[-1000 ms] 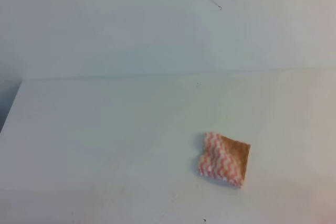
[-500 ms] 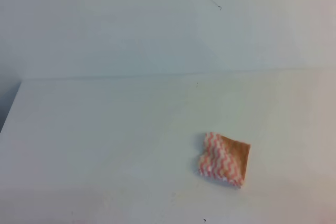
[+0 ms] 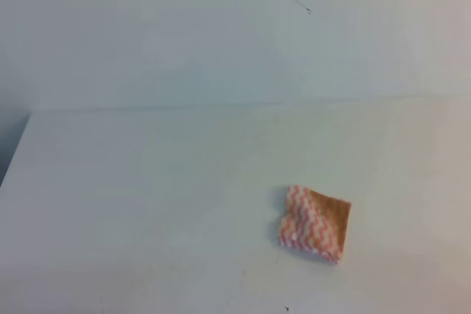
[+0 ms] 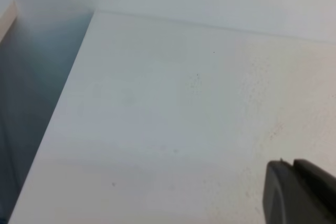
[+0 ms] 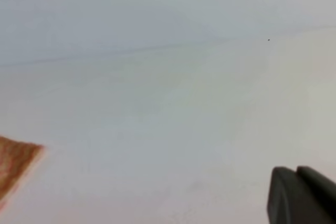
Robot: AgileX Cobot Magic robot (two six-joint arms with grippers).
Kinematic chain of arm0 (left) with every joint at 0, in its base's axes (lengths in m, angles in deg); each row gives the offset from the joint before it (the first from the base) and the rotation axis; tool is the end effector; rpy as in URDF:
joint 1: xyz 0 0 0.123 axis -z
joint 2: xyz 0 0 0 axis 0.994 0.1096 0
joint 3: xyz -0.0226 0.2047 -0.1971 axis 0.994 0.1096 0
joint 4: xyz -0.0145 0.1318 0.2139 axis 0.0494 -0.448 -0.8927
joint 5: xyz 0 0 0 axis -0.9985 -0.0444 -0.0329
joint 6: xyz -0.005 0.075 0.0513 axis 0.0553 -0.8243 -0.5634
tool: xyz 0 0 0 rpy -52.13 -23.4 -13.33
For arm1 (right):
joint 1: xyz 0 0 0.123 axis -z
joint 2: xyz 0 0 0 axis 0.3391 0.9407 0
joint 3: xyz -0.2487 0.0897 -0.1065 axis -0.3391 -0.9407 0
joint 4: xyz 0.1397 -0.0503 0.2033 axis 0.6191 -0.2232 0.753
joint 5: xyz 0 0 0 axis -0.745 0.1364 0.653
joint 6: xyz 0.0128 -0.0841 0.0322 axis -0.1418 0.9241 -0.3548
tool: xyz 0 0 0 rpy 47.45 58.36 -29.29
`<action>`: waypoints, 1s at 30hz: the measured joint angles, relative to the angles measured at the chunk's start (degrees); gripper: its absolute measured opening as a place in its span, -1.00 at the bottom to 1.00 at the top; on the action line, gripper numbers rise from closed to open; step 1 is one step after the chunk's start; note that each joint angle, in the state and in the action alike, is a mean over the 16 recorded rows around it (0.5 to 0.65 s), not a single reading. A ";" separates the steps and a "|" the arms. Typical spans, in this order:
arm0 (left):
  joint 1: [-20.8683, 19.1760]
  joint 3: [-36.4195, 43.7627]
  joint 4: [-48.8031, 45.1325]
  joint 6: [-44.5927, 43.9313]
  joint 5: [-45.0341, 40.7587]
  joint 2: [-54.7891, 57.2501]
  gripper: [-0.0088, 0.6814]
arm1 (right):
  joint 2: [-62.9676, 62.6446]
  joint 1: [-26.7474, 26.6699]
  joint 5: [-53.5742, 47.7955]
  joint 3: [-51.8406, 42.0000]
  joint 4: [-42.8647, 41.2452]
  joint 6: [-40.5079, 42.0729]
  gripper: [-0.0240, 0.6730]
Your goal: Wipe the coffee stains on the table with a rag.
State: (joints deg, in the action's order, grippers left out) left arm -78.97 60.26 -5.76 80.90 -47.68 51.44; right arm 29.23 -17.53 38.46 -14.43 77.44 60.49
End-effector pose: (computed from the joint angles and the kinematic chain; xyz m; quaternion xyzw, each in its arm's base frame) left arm 0.0536 -0.0036 0.1838 -0.0789 0.7820 -0.1071 0.6089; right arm 0.0538 -0.0047 0.1845 0.0452 0.7766 -0.0069 0.6283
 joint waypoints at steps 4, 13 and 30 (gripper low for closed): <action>0.00 0.00 0.00 0.00 0.00 -0.10 -0.98 | 0.09 -0.32 0.15 0.00 0.00 0.85 -0.94; 0.00 0.00 0.00 0.00 0.00 -0.10 -0.98 | -0.01 -1.74 0.15 0.00 -0.02 2.34 -0.94; 0.00 0.00 0.00 0.00 0.00 0.00 -0.98 | -0.07 -2.33 0.15 0.00 -0.02 2.14 -0.94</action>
State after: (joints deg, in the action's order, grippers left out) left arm -78.97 60.26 -5.76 80.90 -47.68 51.44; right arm 29.16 -19.86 38.62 -14.43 77.41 62.63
